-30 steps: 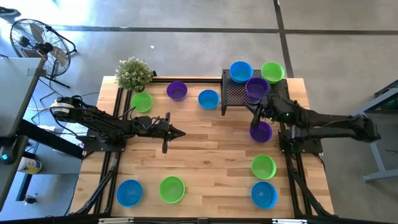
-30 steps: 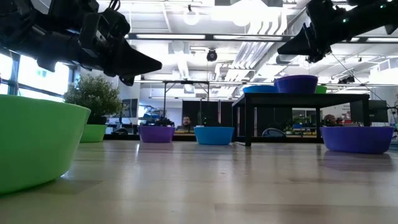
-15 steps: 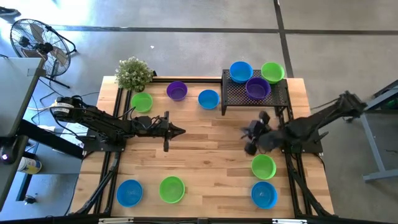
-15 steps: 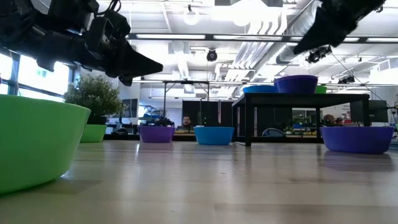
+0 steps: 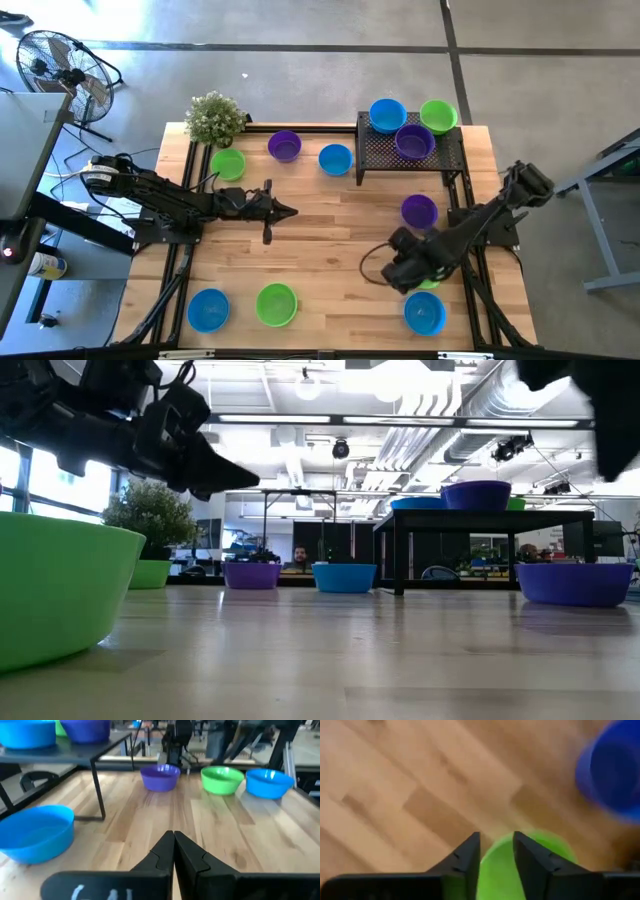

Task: Pick & Place Mini bowls
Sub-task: Stack the green bowl on top of the green bowl on the shelf

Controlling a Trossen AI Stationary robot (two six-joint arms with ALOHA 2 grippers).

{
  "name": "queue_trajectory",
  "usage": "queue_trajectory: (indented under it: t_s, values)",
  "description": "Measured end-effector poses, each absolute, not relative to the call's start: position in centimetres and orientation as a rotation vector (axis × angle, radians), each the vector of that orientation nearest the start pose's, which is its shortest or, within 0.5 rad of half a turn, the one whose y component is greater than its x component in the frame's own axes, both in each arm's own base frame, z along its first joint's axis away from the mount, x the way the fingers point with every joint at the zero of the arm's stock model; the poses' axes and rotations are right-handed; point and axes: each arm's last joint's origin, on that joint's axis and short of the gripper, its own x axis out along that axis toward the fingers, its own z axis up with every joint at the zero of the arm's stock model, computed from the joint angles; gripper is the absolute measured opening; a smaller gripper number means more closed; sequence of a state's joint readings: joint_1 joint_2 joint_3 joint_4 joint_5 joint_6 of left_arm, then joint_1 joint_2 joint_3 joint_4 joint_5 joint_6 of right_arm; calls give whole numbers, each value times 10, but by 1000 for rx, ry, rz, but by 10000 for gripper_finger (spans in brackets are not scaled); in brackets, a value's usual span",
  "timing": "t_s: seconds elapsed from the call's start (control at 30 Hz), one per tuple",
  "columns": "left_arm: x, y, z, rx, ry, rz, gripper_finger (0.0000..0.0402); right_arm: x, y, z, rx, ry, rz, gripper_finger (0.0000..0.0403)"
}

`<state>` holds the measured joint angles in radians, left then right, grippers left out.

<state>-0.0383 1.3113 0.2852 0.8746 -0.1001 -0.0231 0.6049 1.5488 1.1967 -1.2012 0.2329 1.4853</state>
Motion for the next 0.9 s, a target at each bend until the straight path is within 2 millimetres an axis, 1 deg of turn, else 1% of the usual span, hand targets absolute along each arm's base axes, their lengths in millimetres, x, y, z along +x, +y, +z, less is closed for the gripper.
queue_trajectory:
  t_s: [0.13,0.23,0.33,0.43,0.53,0.6,0.7,0.77,0.9]
  values:
    - [225,-5,162,-9,186,76,2,222,163,237,698,1283,-815,148]
    - [225,-5,162,-8,191,79,2,219,166,223,770,1326,-908,161]
    - [225,-5,162,-8,191,79,2,221,166,212,812,1324,-966,164]
    - [225,-5,162,-8,191,79,2,226,163,201,882,1294,-960,165]
    - [225,-5,162,-8,190,79,2,228,157,189,934,1290,-968,165]
    - [225,-5,162,-8,190,80,2,226,151,179,963,1304,-999,165]
    - [225,-5,162,-8,190,80,2,224,145,166,992,1292,-1015,156]
    - [225,-5,162,-8,190,80,2,224,144,159,1011,1284,-996,142]
    - [225,-5,162,-8,190,80,2,224,142,150,1018,1281,-956,91]
